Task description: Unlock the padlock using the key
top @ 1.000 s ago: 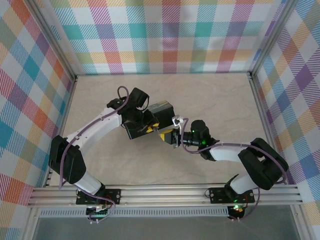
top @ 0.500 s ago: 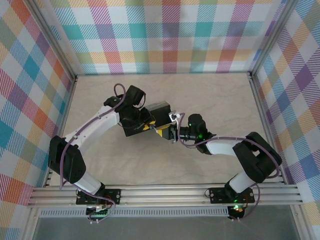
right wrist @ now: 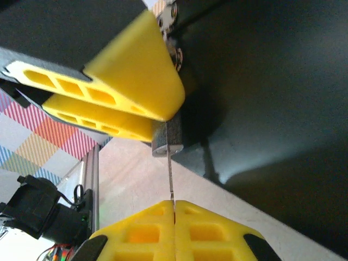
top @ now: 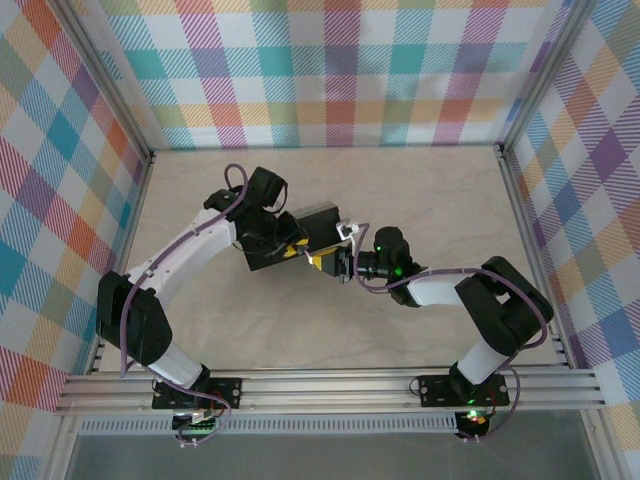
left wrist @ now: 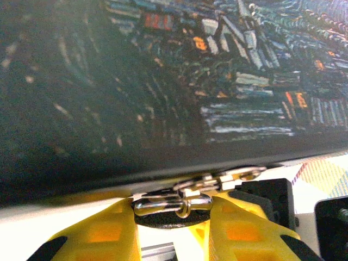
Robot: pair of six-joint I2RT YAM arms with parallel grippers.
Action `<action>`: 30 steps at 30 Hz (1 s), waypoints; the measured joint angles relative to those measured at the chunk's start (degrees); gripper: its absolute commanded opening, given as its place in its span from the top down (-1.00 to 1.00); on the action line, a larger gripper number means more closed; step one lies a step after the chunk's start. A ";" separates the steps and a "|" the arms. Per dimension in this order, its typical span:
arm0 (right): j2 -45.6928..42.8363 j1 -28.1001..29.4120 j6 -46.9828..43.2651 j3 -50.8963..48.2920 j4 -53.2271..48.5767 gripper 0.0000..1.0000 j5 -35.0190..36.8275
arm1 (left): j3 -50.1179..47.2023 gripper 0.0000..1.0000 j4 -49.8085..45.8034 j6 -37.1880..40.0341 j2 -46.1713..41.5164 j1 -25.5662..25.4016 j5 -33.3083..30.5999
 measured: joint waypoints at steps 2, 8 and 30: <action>0.00 -0.31 0.26 0.00 0.87 0.89 -0.31 | 0.04 0.84 -0.22 0.42 0.13 0.04 0.33; 0.04 -0.42 0.87 0.00 0.96 0.90 -1.29 | 0.15 0.84 -0.42 0.83 0.31 0.09 0.76; 5.68 -0.68 8.83 2.25 9.90 0.86 -2.21 | -0.20 0.87 1.51 -1.88 0.42 0.35 1.29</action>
